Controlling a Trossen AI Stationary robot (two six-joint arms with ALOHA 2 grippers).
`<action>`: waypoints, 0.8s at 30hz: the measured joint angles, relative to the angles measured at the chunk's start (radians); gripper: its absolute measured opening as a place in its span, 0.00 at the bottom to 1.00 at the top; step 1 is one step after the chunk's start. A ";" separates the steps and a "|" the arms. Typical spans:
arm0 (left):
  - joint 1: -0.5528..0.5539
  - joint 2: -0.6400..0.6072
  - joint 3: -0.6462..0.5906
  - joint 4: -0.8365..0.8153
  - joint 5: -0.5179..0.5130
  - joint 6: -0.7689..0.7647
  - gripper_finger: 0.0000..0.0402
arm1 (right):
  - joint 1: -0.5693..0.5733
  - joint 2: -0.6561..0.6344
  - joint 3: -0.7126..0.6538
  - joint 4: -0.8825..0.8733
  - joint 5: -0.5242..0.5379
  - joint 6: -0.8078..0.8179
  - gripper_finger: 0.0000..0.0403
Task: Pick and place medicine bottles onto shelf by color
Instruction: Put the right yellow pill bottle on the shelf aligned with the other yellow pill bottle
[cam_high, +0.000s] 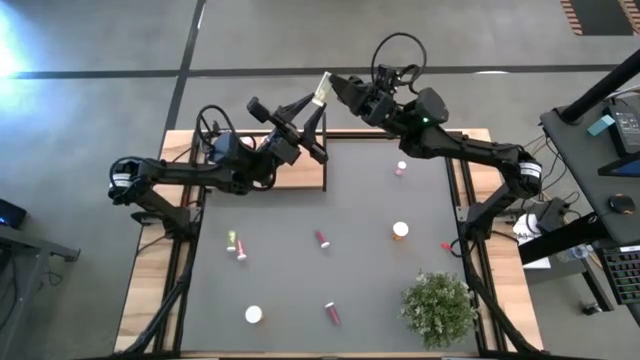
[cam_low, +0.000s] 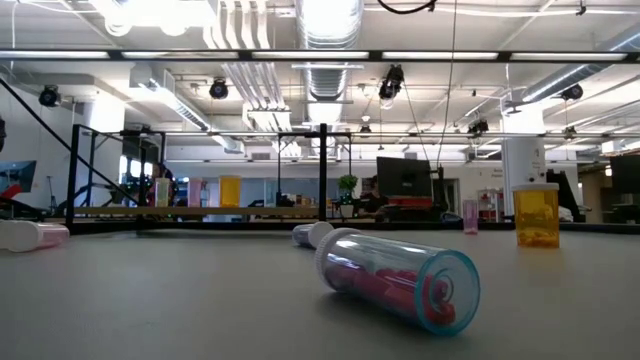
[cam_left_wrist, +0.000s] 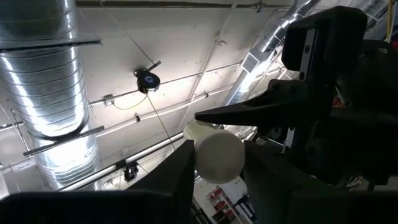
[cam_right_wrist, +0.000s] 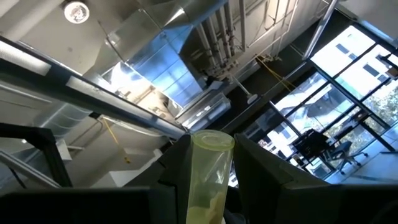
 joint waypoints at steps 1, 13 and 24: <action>0.000 0.000 0.000 0.000 0.000 0.000 0.25 | -0.001 0.000 0.000 0.000 -0.010 -0.008 0.25; 0.000 0.000 0.000 0.000 0.002 -0.005 0.25 | -0.001 -0.021 0.000 -0.042 -0.101 -0.092 0.46; 0.000 0.000 0.001 -0.095 -0.105 -0.248 0.26 | -0.060 -0.234 0.000 -0.609 -0.149 -0.458 0.64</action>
